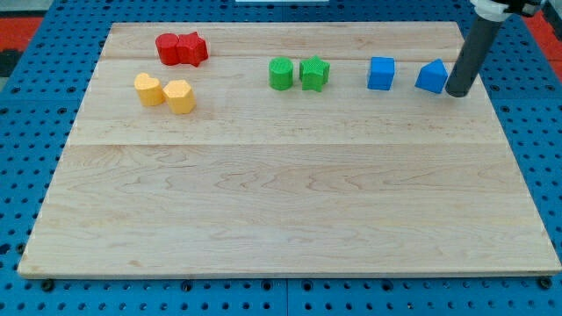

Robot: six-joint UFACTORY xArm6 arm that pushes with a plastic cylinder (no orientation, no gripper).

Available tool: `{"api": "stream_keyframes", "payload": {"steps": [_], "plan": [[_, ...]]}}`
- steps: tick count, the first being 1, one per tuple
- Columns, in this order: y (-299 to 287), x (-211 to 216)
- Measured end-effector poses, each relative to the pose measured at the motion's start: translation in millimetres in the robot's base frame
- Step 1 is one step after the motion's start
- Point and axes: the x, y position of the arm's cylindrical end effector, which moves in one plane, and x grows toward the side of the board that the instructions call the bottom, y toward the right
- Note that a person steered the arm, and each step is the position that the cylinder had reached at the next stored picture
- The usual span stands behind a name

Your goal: Move the yellow blocks in a horizontal line

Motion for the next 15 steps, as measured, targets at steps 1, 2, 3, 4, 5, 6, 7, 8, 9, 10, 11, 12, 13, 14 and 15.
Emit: {"api": "stream_keyframes", "payload": {"steps": [1,2,3,4,5,6,7,8,9,10,11,12,13,14,15], "plan": [[0,-10],[-7,18],[-50,31],[-123,45],[-221,60],[-315,64],[-410,40],[-427,11],[-412,0],[-412,-19],[-402,-21],[-388,-20],[-390,-7],[-381,-5],[-365,-9]]}}
